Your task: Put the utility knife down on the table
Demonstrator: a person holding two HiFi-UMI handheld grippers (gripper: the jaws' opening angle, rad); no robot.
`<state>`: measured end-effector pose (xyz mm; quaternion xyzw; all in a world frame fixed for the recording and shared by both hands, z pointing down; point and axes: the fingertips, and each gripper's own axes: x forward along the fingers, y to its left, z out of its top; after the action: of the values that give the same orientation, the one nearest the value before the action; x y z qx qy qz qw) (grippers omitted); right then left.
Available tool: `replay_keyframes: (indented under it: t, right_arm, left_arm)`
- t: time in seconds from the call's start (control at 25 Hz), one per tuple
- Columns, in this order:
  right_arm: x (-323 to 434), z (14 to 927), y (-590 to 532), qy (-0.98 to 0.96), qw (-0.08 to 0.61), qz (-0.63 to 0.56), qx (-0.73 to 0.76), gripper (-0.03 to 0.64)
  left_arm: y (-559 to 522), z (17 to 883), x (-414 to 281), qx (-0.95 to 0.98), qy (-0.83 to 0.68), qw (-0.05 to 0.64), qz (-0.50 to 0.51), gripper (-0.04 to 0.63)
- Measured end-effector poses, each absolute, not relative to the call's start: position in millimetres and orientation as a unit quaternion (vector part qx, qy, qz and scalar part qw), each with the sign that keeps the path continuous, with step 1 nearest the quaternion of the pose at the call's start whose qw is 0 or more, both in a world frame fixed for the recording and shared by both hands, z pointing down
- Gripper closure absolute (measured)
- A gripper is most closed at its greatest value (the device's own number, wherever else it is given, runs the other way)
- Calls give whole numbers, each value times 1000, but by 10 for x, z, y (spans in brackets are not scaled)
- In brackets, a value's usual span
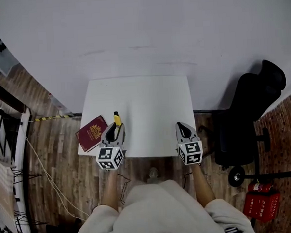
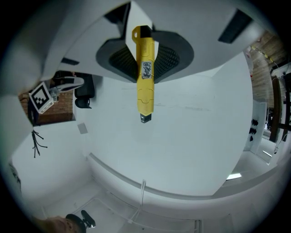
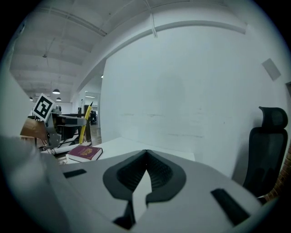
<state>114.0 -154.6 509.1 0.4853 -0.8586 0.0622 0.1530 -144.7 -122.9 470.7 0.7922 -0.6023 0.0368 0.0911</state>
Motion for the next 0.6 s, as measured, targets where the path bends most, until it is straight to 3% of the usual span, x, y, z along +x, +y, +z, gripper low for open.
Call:
replay_keyframes:
  t: [0.6]
  right_arm:
    - [941,5341,-1943,-859,170,88,474,618]
  left_arm:
    - [-1670,4917,-1580,790,-601,108,58,486]
